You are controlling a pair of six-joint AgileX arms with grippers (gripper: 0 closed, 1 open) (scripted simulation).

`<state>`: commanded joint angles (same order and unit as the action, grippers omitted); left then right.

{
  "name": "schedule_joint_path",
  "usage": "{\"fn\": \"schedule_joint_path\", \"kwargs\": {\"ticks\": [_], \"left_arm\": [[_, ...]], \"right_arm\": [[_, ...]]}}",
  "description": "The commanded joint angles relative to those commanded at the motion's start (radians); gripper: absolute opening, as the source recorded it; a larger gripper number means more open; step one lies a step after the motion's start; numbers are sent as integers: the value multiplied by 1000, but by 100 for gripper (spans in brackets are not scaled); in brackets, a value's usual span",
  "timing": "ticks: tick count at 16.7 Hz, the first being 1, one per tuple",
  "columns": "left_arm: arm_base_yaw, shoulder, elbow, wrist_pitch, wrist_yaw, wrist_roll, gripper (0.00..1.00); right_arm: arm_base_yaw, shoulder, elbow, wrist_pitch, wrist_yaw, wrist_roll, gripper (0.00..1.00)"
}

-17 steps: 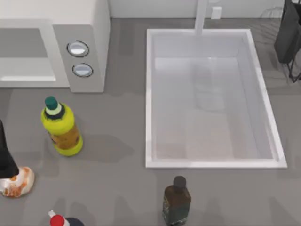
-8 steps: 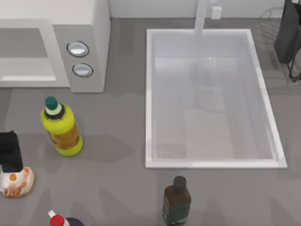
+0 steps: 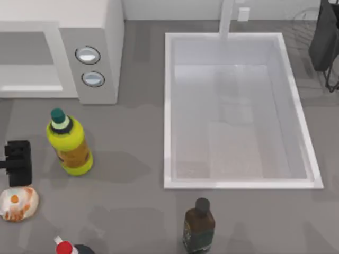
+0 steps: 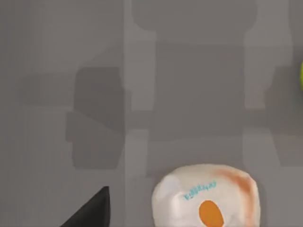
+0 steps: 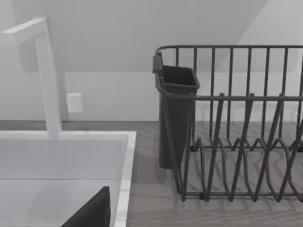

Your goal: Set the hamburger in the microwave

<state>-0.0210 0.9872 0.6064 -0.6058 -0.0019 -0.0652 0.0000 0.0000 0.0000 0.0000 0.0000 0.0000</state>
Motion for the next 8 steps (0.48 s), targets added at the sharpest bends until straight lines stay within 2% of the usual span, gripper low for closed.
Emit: {"fn": "schedule_joint_path", "kwargs": {"ticks": [8], "left_arm": [[-11, 449, 258, -267, 6, -30, 100]], "right_arm": [[0, 0, 0, 0, 0, 0, 100]]}}
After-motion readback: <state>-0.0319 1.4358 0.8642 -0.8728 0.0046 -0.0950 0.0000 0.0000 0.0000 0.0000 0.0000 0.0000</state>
